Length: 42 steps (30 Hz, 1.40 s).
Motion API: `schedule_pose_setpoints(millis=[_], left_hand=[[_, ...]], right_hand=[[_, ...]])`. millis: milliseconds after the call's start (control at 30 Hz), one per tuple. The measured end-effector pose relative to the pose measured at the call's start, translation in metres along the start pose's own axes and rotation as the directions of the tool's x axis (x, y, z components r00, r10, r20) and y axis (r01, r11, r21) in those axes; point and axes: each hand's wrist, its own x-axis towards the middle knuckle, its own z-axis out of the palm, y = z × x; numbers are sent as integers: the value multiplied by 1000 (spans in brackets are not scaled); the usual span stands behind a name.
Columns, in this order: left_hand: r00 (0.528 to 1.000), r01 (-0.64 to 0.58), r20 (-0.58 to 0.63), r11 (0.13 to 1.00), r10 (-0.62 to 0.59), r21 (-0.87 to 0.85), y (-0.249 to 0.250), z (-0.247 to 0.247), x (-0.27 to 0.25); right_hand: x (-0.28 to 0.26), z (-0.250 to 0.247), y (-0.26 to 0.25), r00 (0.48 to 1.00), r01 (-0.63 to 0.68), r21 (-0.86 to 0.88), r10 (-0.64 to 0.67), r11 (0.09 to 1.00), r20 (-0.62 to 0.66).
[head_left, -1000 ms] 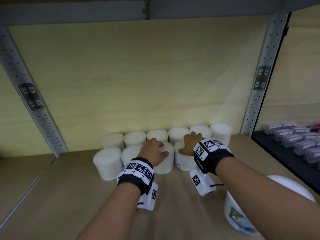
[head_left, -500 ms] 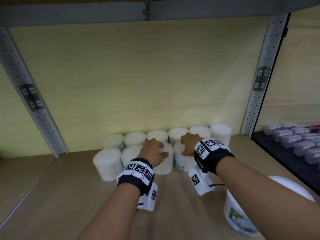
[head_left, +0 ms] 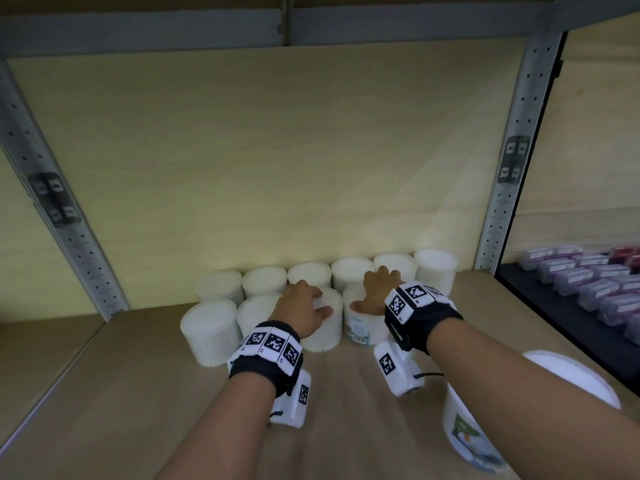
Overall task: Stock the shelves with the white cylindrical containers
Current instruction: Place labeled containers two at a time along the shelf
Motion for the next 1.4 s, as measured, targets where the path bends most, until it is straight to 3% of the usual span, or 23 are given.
schedule_pose_setpoints(millis=[267, 533, 700, 867, 967, 1267, 1400], left_hand=[[1000, -21, -1, 1000, 21, 14, 2, -1, -1], [1000, -26, -5, 999, 26, 21, 3, -1, -1], [1000, 4, -1, 1000, -4, 0, 2, -1, 0], [1000, 2, -9, 1000, -2, -4, 1, -1, -1], [1000, 5, -4, 1000, -5, -1, 1, -1, -1], [1000, -23, -16, 1000, 23, 17, 3, -2, -2], [1000, -18, -11, 1000, 18, 14, 3, -2, -2]], right_hand=[[-1, 0, 0, 998, 47, -12, -48, 999, -28], [0, -12, 7, 982, 149, 19, -150, 989, 117], [5, -21, 5, 969, 133, 80, -146, 988, 197], [4, -19, 1, 999, 30, 75, -31, 997, 15], [7, -3, -1, 999, -26, 32, 25, 999, 27], [10, 0, 2, 999, 42, -3, -42, 999, 5], [11, -8, 8, 989, 119, 27, -121, 993, 85]])
